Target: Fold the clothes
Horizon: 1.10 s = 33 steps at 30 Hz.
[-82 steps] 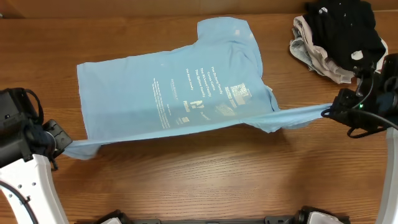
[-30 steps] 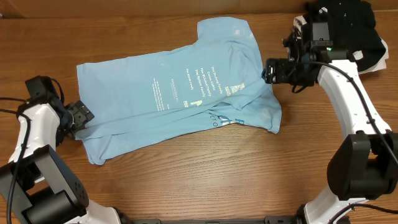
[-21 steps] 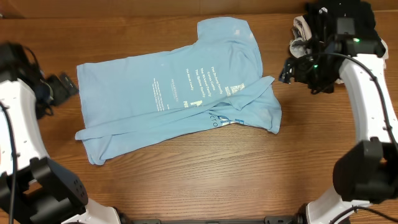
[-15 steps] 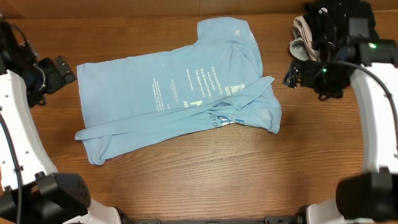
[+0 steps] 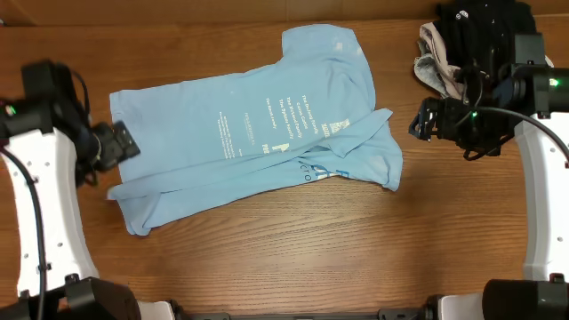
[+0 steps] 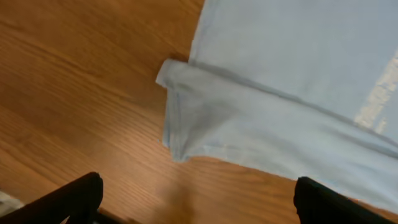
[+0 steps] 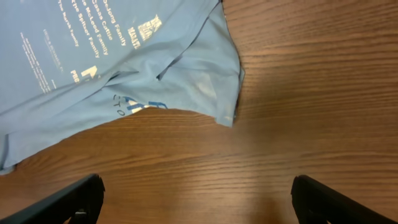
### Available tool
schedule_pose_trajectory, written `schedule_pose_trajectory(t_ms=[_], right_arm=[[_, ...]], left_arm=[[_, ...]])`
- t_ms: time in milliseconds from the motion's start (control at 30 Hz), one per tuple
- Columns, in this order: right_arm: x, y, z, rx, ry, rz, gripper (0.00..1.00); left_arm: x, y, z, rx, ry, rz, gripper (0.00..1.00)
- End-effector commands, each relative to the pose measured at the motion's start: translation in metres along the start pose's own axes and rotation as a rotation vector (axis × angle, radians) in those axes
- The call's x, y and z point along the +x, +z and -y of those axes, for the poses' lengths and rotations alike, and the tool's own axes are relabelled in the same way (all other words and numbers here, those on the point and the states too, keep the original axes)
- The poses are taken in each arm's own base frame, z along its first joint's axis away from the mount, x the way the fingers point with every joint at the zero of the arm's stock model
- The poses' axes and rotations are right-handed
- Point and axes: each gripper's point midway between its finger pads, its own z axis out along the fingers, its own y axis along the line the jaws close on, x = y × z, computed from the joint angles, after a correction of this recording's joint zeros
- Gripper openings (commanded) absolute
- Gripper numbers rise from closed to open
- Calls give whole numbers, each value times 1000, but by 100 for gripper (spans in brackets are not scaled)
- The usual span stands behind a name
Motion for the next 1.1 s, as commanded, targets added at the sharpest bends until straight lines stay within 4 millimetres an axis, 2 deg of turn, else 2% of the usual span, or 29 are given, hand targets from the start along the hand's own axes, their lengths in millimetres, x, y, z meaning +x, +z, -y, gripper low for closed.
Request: schedule_pose_trajectory(t_ms=[0, 167, 233, 467, 667, 833, 1067], right_arm=[[-1, 1, 0, 0, -5, 11, 100], [-3, 1, 0, -1, -26, 20, 100], [-3, 1, 0, 0, -35, 20, 100], [-4, 1, 0, -1, -35, 26, 100], [-4, 1, 0, -1, -35, 24, 100], [-4, 1, 0, -1, -35, 24, 100], [-4, 1, 0, -1, -35, 24, 100]], left_arm=[[14, 34, -16, -35, -128, 14, 98], [2, 77, -24, -27, -190, 84, 83], [-1, 91, -30, -24, -220, 110, 81], [11, 129, -46, -31, -344, 106, 66], [23, 150, -48, -34, -348, 109, 62], [21, 164, -47, -20, -351, 159, 60], [14, 170, -46, -3, -356, 219, 54]])
